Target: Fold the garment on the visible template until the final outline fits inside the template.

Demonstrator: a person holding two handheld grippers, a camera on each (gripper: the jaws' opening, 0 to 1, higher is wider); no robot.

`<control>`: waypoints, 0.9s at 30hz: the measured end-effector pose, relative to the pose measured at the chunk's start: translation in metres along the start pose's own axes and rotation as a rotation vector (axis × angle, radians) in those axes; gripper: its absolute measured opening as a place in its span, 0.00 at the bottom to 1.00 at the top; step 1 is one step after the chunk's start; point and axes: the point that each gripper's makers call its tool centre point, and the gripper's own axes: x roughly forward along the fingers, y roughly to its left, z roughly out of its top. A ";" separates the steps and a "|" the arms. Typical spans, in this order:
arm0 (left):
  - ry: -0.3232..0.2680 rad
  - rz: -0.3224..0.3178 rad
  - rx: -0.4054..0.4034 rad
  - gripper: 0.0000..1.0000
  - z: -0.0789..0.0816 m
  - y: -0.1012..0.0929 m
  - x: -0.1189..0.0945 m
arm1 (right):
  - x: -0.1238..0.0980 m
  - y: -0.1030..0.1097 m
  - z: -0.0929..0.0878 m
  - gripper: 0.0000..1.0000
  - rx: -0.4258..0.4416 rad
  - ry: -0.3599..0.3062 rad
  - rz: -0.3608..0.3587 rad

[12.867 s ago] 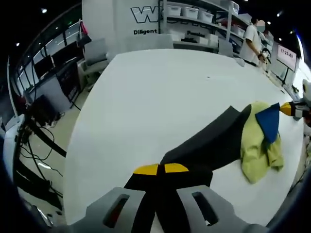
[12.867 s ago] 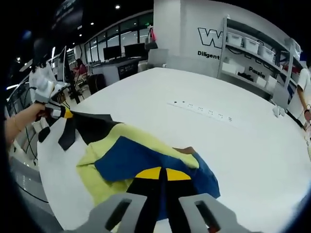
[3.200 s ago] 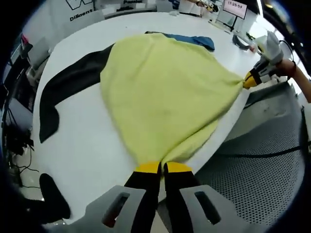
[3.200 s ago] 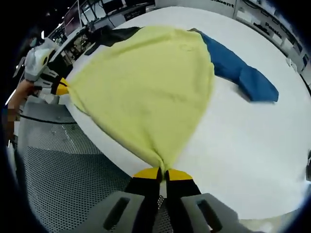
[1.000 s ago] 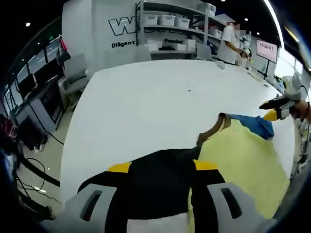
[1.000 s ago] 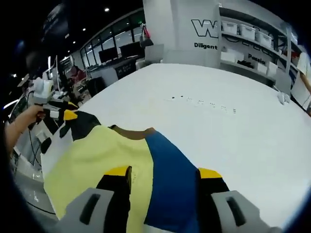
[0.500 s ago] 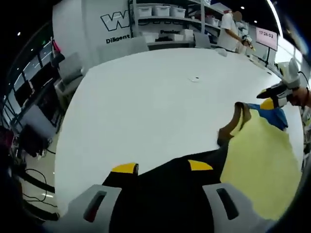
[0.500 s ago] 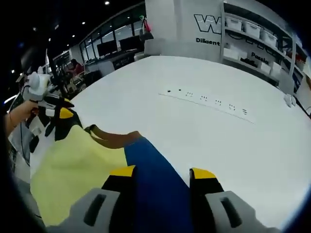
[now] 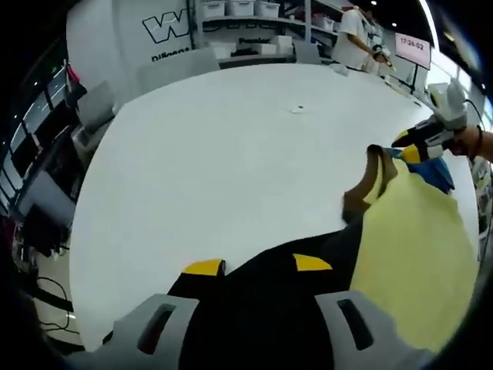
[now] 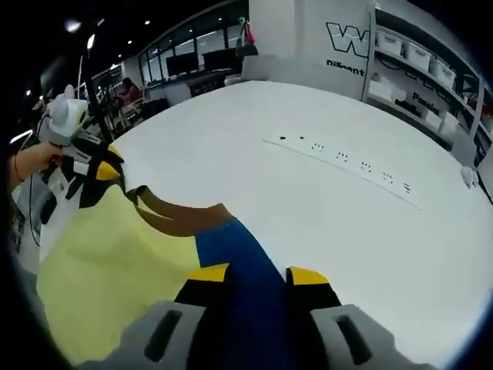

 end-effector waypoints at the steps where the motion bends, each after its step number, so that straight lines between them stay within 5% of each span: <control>1: 0.006 0.000 -0.010 0.29 -0.002 -0.001 0.001 | 0.000 0.000 0.000 0.11 -0.012 0.003 -0.003; 2: -0.003 0.008 0.017 0.27 0.000 0.000 0.002 | 0.000 -0.002 0.000 0.02 -0.029 0.005 -0.013; 5: 0.007 -0.001 0.023 0.04 -0.001 -0.005 0.003 | 0.002 0.000 0.001 0.00 -0.059 0.002 -0.012; 14: -0.013 0.027 0.001 0.03 0.004 0.003 -0.006 | -0.004 -0.011 0.007 0.00 -0.065 -0.008 -0.048; 20: -0.129 0.057 -0.025 0.03 0.030 0.016 -0.011 | -0.005 -0.026 0.020 0.00 0.008 -0.072 -0.121; 27: -0.083 0.108 -0.064 0.03 0.020 0.022 0.007 | 0.006 -0.028 0.022 0.00 0.020 -0.066 -0.132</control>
